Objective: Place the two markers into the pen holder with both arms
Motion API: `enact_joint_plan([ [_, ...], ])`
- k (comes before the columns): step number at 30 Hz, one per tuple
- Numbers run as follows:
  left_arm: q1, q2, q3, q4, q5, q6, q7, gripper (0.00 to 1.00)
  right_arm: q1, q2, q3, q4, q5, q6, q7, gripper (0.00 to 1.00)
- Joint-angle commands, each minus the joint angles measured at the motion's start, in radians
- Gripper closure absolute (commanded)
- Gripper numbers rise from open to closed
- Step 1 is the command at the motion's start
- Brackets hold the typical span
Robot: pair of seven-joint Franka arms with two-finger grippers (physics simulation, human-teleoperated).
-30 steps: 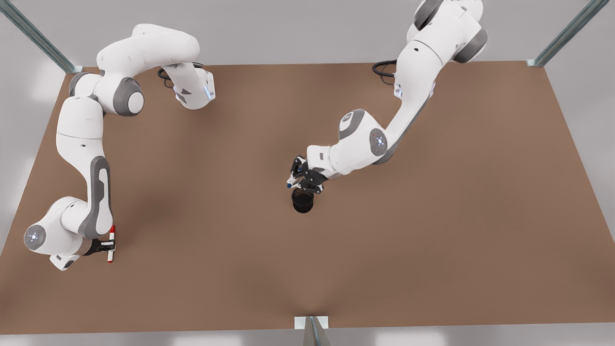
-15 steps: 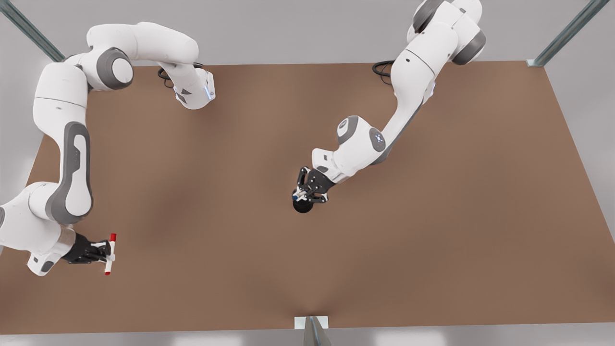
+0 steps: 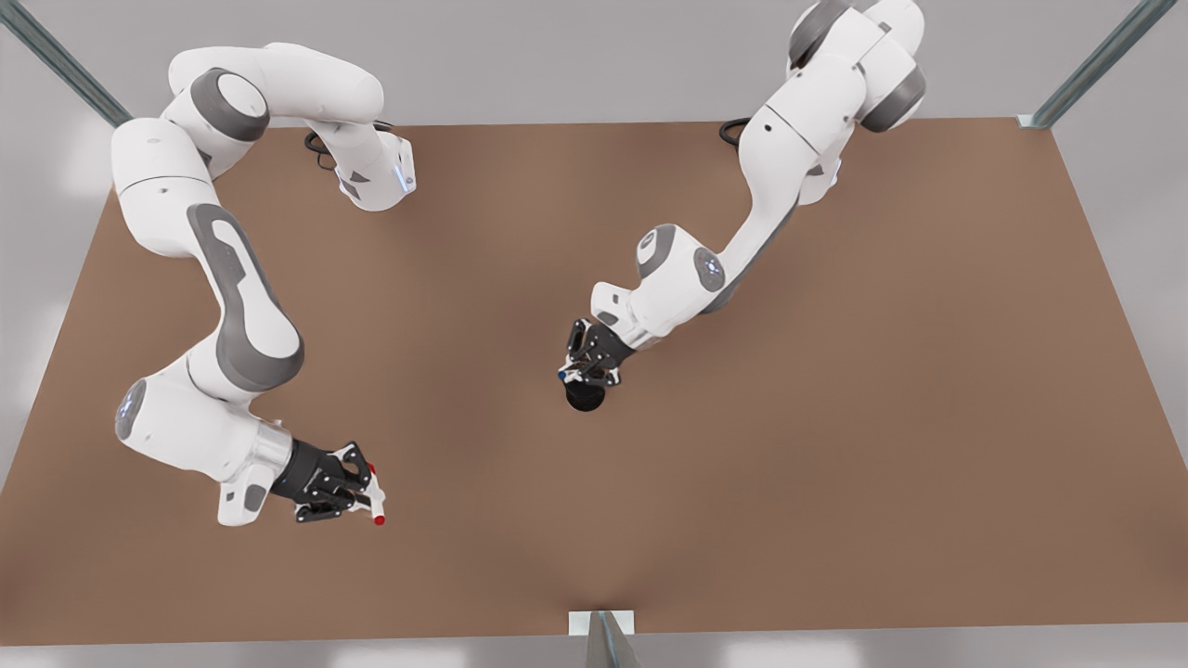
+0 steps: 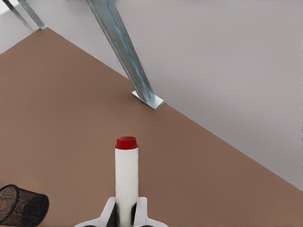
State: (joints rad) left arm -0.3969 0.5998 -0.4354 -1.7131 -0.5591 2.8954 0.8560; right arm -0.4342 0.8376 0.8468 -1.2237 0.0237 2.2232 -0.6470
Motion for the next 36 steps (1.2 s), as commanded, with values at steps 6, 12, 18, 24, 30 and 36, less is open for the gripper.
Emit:
enact_joint_plan([
  [6,-0.002,0.008,-0.002,0.0,-0.002,0.019,0.138,0.0,0.002,0.002,0.038,-0.06,-0.005,0.188,-0.082,0.74],
  [12,0.365,-0.244,0.032,-0.025,0.189,-0.686,-0.162,0.0,0.04,0.0,0.12,-0.134,-0.005,0.277,-0.077,0.74],
  [18,0.458,-0.258,0.076,0.313,0.7,-1.328,-0.541,0.0,0.048,-0.002,0.212,-0.264,-0.005,0.397,-0.079,0.74],
  [24,0.374,-0.36,0.323,0.388,0.602,-1.328,-0.936,0.0,0.081,0.005,0.229,-0.465,-0.005,0.705,-0.103,0.74],
  [30,0.34,-0.403,0.368,0.297,0.541,-1.276,-0.934,0.0,0.173,0.009,0.225,-0.444,-0.004,0.866,-0.079,0.74],
  [36,0.337,-0.376,0.365,0.291,0.558,-1.294,-0.893,0.0,0.288,0.028,0.143,-0.45,-0.007,0.972,-0.091,0.74],
])
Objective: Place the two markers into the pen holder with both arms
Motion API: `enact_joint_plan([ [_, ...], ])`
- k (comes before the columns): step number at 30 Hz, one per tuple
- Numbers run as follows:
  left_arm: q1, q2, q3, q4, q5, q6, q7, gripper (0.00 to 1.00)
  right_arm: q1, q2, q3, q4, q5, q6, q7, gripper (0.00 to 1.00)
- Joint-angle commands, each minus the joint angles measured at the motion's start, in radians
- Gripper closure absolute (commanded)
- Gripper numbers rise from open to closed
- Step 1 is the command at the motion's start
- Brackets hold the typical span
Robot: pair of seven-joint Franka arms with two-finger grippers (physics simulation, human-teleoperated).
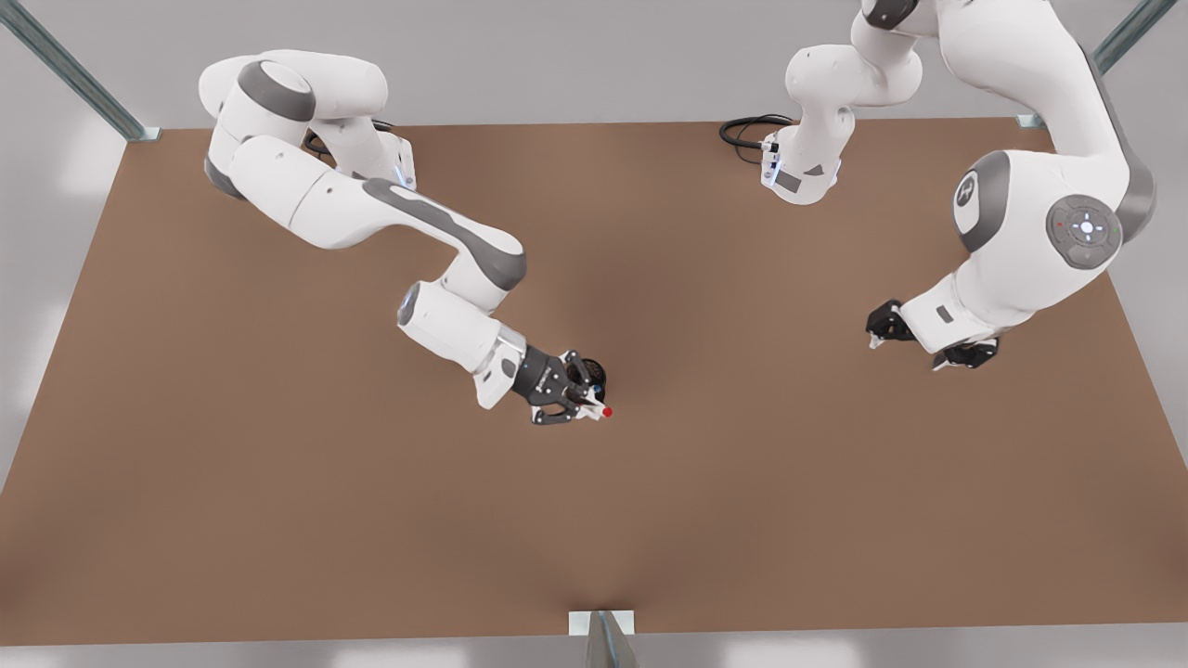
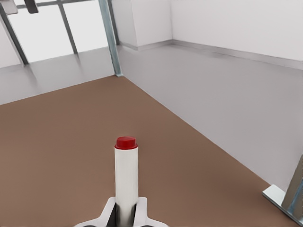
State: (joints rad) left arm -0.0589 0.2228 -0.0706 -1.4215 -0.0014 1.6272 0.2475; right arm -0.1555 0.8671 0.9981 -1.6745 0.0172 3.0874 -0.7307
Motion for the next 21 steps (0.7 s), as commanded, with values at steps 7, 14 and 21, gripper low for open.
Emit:
enact_joint_plan([
  [7,-0.016,0.003,-0.001,-0.004,0.011,-0.05,-0.29,0.0,0.048,0.01,-0.009,0.004,-0.013,0.165,0.004,0.74],
  [14,-0.03,0.01,-0.001,-0.005,0.011,-0.053,-0.298,0.0,0.123,0.075,-0.058,0.012,-0.046,0.255,-0.003,0.74],
  [21,-0.052,0.01,-0.001,-0.005,0.012,-0.053,-0.356,0.0,0.002,0.062,0.005,-0.263,-0.102,0.433,0.001,0.74],
])
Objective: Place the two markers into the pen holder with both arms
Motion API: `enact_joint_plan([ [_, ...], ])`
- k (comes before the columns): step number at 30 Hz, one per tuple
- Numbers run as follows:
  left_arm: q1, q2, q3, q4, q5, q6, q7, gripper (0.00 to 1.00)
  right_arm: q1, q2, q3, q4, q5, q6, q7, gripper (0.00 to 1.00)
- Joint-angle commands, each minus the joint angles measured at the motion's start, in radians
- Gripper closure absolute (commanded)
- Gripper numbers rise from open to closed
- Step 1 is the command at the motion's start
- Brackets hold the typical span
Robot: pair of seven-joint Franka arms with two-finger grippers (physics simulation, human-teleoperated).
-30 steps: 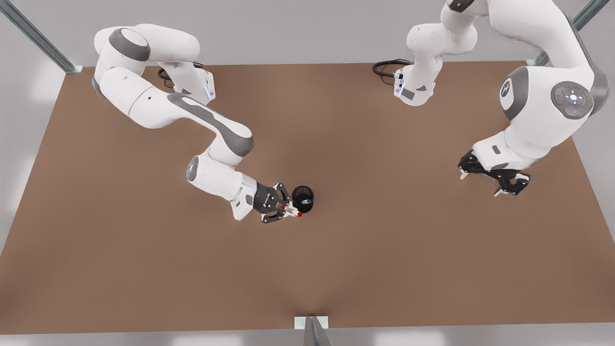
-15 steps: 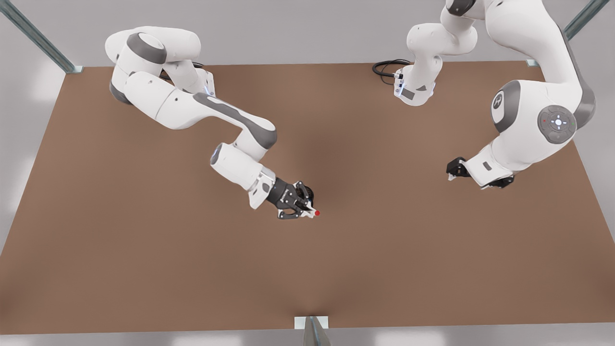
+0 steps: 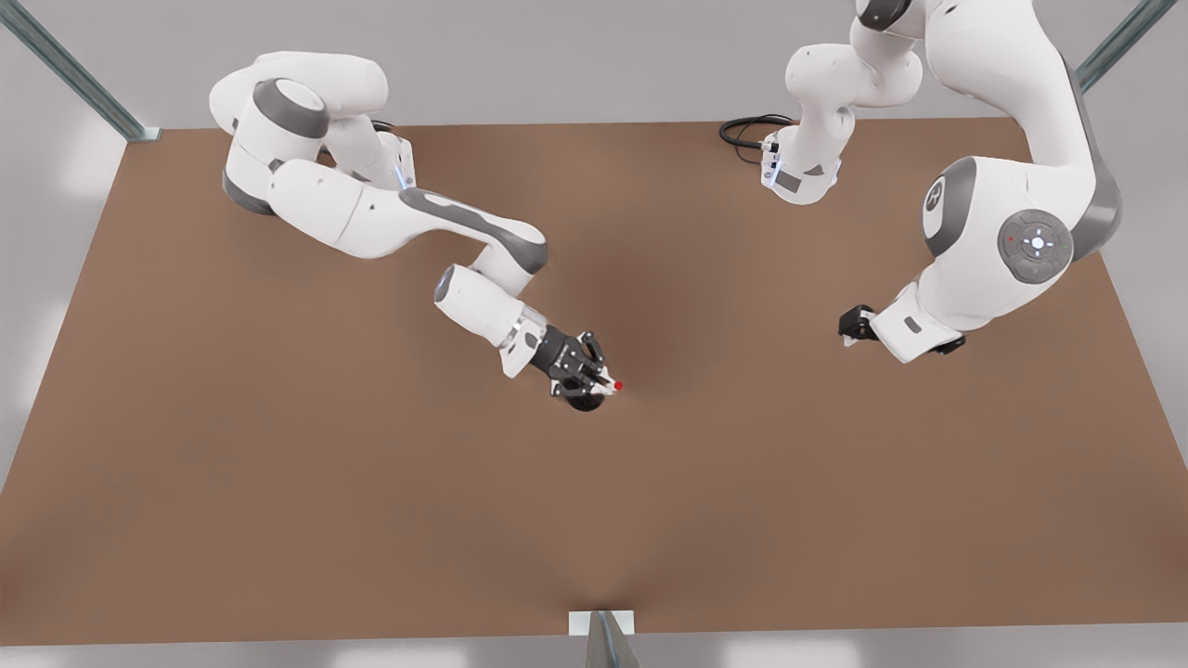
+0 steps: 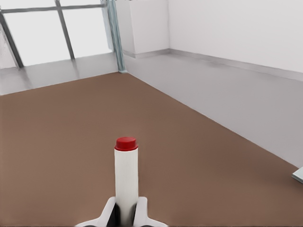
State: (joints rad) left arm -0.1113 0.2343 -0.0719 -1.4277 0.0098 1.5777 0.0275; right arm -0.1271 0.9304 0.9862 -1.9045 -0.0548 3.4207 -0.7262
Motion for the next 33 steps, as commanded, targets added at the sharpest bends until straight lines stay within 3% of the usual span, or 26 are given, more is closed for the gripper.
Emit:
enact_joint_plan([
  [1,-0.001,-0.001,0.0,0.0,0.001,-0.002,-0.136,0.0,-0.031,-0.01,0.026,-0.05,-0.028,0.1,-0.002,0.74],
  [6,-0.022,-0.001,0.0,0.001,0.001,-0.008,-0.162,0.0,-0.039,-0.008,0.022,-0.048,-0.031,0.1,-0.002,0.74],
  [24,-0.022,0.013,0.0,0.001,0.001,-0.005,-0.162,0.0,0.084,0.007,-0.133,-0.033,-0.054,0.103,-0.004,0.74],
  [33,-0.022,0.013,0.0,0.001,0.001,-0.002,-0.164,0.0,0.1,0.007,-0.152,-0.044,-0.056,0.103,-0.002,0.71],
])
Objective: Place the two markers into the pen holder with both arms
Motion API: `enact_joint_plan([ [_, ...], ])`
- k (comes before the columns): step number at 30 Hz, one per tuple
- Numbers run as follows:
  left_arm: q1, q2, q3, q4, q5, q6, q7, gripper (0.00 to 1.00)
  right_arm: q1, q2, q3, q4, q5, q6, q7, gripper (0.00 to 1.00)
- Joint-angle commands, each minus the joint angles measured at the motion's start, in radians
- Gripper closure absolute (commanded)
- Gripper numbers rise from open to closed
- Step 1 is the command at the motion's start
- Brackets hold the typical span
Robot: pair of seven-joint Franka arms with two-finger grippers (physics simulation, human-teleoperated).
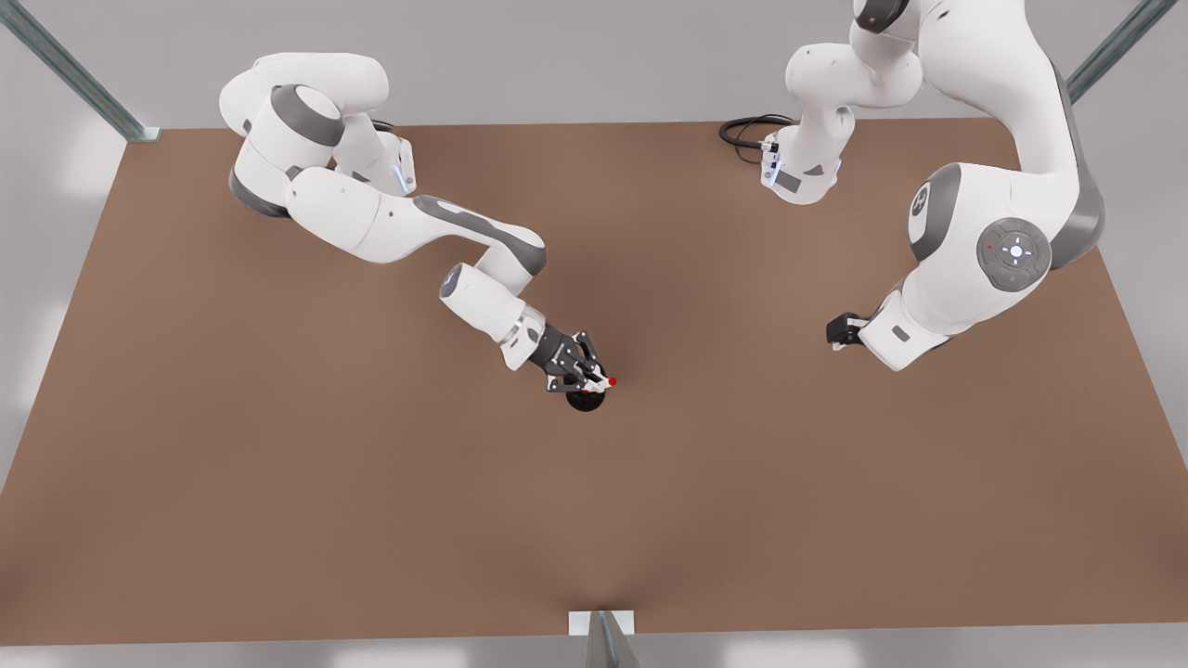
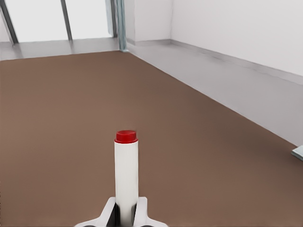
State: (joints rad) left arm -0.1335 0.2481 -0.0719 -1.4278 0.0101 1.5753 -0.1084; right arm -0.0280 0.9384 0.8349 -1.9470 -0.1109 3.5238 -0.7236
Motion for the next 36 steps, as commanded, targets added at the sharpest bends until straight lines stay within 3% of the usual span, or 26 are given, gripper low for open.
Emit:
enact_joint_plan([
  [1,0.0,-0.001,0.0,0.0,0.001,0.002,-0.028,0.0,0.0,-0.001,0.0,-0.003,0.0,0.0,-0.007,0.67],
  [4,-0.002,-0.001,0.0,0.0,0.001,0.002,-0.028,0.0,-0.001,-0.001,-0.002,-0.003,0.002,0.0,-0.007,0.09],
  [5,-0.002,-0.001,0.0,0.001,0.001,0.002,-0.028,0.0,-0.001,-0.003,-0.002,-0.003,0.002,0.0,-0.007,0.0],
  [10,-0.002,-0.001,0.0,0.001,0.001,0.002,-0.028,0.0,-0.012,-0.023,0.033,0.071,0.008,-0.023,0.029,0.0],
  [14,0.0,-0.003,0.0,0.012,0.004,0.012,-0.019,0.0,-0.058,-0.194,0.041,0.269,0.007,-0.525,0.22,0.0],
  [17,-0.003,-0.004,0.0,0.017,0.005,0.026,-0.019,0.0,-0.162,-0.361,0.038,0.292,0.004,-0.785,0.474,0.0],
  [19,-0.003,-0.003,0.0,0.021,0.005,0.026,-0.019,0.0,-0.089,-0.605,-0.201,0.287,0.008,-0.992,0.639,0.0],
  [20,-0.003,-0.001,0.0,0.021,0.005,0.032,-0.017,0.0,0.052,-0.717,-0.462,0.286,0.062,-1.14,0.658,0.0],
  [22,-0.002,-0.001,0.001,0.023,0.005,0.041,-0.017,0.0,0.149,-0.793,-0.809,0.298,0.149,-1.503,0.649,0.0],
  [24,-0.002,-0.001,0.001,0.023,0.005,0.042,-0.017,0.0,0.158,-0.771,-0.954,0.419,0.154,-1.73,0.644,0.0],
  [26,-0.002,-0.001,0.001,0.021,0.005,0.042,-0.016,0.0,0.158,-0.753,-0.99,0.436,0.151,-1.769,0.645,0.0],
  [27,0.0,-0.001,0.003,0.021,0.005,0.042,-0.016,0.0,0.157,-0.664,-0.99,0.587,0.152,-1.955,0.661,0.0],
  [31,-0.002,-0.001,0.003,0.021,0.005,0.042,-0.016,0.0,0.155,-0.44,-0.985,0.958,0.155,-2.096,0.656,0.01],
  [33,-0.003,-0.001,0.003,0.021,0.005,0.041,-0.017,0.0,0.186,-0.5,-1.001,0.887,0.154,-2.039,0.659,0.03],
  [35,-0.003,-0.001,0.003,0.021,0.005,0.042,-0.017,0.0,0.183,-0.72,-0.996,0.515,0.148,-1.787,0.662,0.0],
  [36,-0.003,-0.001,0.003,0.021,0.005,0.042,-0.017,0.0,0.181,-0.782,-0.993,0.41,0.143,-1.72,0.662,0.0],
])
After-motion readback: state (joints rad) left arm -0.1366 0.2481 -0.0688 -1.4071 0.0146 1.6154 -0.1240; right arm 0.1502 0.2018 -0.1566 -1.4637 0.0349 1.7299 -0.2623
